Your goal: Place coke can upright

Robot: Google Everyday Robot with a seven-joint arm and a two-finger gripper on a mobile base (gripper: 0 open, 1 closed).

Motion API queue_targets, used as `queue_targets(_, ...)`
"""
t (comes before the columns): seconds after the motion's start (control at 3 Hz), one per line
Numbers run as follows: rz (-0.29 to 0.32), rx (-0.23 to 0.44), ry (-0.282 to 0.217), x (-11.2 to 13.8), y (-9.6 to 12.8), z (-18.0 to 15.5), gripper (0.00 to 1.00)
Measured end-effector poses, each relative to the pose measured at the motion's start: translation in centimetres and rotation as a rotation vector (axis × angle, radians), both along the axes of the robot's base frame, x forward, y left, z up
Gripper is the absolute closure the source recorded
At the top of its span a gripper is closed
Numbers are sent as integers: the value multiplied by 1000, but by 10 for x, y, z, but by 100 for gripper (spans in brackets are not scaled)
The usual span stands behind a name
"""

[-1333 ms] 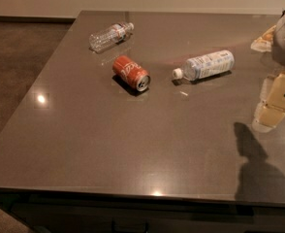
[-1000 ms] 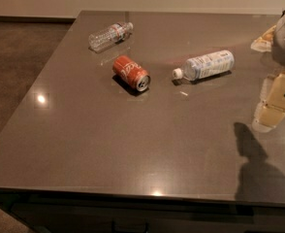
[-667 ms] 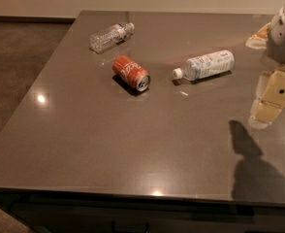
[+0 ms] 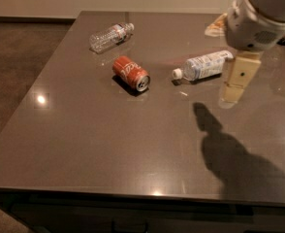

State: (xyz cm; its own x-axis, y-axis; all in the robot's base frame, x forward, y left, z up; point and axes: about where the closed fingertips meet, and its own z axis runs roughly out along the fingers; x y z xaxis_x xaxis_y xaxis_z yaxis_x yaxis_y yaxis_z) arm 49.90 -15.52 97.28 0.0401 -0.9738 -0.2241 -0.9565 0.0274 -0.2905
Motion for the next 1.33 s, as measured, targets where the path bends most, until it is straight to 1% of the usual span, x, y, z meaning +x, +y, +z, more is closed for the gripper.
queue_targets(0.33,121,-14,-24,29,21,-7,0)
queue_targets(0.67,345,-38,-67,56,50,-16,0)
queue_targets(1.0,538,-66,-100,70,69,-21,0)
queue_targets(1.33,711,-107,-128,77,81,-21,0)
